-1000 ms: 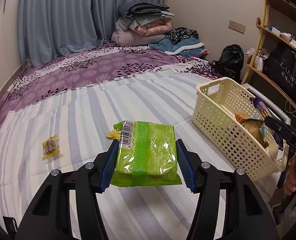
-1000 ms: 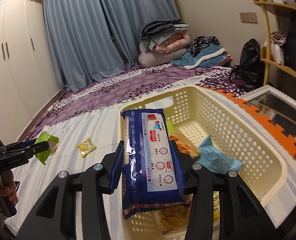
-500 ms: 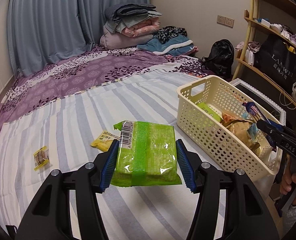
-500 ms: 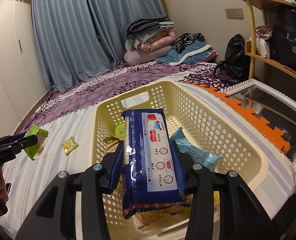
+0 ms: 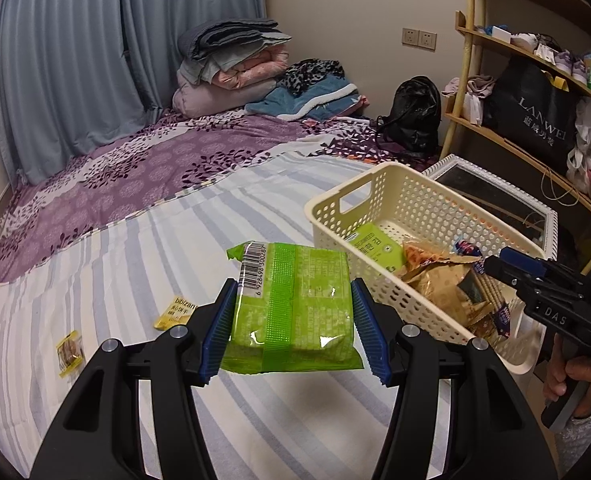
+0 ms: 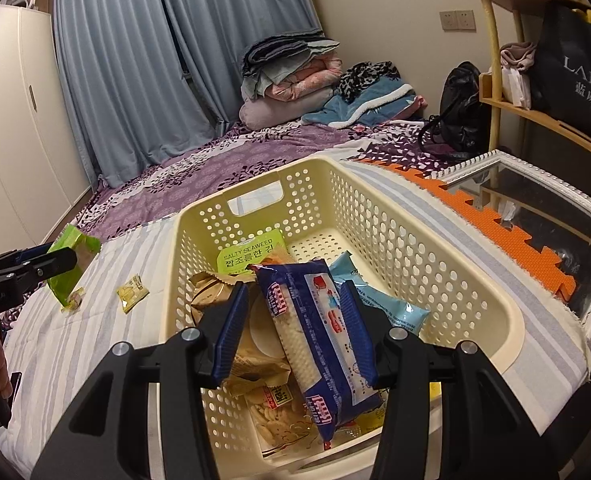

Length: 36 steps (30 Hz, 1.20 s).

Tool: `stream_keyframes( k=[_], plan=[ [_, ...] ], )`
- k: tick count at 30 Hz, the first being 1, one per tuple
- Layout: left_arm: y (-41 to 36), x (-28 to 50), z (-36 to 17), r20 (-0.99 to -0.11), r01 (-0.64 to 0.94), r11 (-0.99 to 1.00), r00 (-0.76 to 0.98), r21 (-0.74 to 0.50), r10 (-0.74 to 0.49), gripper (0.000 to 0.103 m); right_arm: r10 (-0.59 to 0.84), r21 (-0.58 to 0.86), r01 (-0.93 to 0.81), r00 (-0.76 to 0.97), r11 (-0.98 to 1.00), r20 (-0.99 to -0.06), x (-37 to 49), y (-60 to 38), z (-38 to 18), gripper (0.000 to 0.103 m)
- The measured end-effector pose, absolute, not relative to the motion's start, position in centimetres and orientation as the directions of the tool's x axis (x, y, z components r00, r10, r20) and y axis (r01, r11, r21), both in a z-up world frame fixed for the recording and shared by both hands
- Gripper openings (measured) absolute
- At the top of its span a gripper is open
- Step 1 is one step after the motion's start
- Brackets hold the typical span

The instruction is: Organize snacks

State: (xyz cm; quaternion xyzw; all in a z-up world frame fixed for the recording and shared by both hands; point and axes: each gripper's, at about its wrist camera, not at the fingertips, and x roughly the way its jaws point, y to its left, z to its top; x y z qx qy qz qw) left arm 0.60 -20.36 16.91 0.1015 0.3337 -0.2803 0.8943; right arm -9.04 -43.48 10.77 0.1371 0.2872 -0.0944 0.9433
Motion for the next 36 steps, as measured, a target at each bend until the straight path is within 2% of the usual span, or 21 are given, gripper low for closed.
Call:
stream_keyframes(
  k=[5, 25, 27, 28, 29, 31, 34, 36],
  plan=[
    [-21.7, 0.7, 17.5, -0.647, 0.589, 0.808, 0.616, -0.001, -0.449, 0.058, -0.106, 0.207, 0.266, 0.818, 0.942, -0.566, -9.2, -43.5, 10.6, 0.052],
    [-24.3, 1.0, 19.0, -0.616, 0.631, 0.776, 0.606, -0.013, -0.503, 0.059, -0.121, 0.226, 0.291, 0.819, 0.93, -0.561, -9.8, -44.8, 10.5, 0.053],
    [-24.1, 1.3, 18.4, -0.63, 0.62, 0.784, 0.601, -0.021, -0.492, 0.06, -0.125, 0.226, 0.295, 0.82, 0.929, -0.558, -9.8, -44.8, 10.5, 0.057],
    [-23.9, 1.5, 18.0, -0.64, 0.615, 0.788, 0.594, -0.03, -0.488, 0.064, -0.126, 0.225, 0.296, 0.821, 0.928, -0.557, -9.8, -44.8, 10.5, 0.058],
    [-23.8, 1.8, 17.4, -0.652, 0.609, 0.792, 0.583, -0.046, -0.486, 0.076, -0.125, 0.227, 0.295, 0.821, 0.928, -0.557, -9.8, -44.8, 10.5, 0.059],
    [-23.4, 2.1, 16.2, -0.664, 0.597, 0.799, 0.568, -0.074, -0.486, 0.087, -0.122, 0.228, 0.293, 0.821, 0.929, -0.557, -9.7, -44.6, 10.5, 0.059],
    [-23.6, 2.7, 13.4, -0.711, 0.583, 0.808, 0.533, -0.084, -0.459, 0.089, -0.115, 0.229, 0.285, 0.824, 0.931, -0.555, -9.7, -44.1, 10.5, 0.06],
    [-23.7, 3.1, 11.3, -0.742, 0.575, 0.814, 0.508, -0.086, -0.437, 0.089, -0.114, 0.227, 0.28, 0.827, 0.933, -0.55, -9.7, -43.9, 10.6, 0.065]
  ],
)
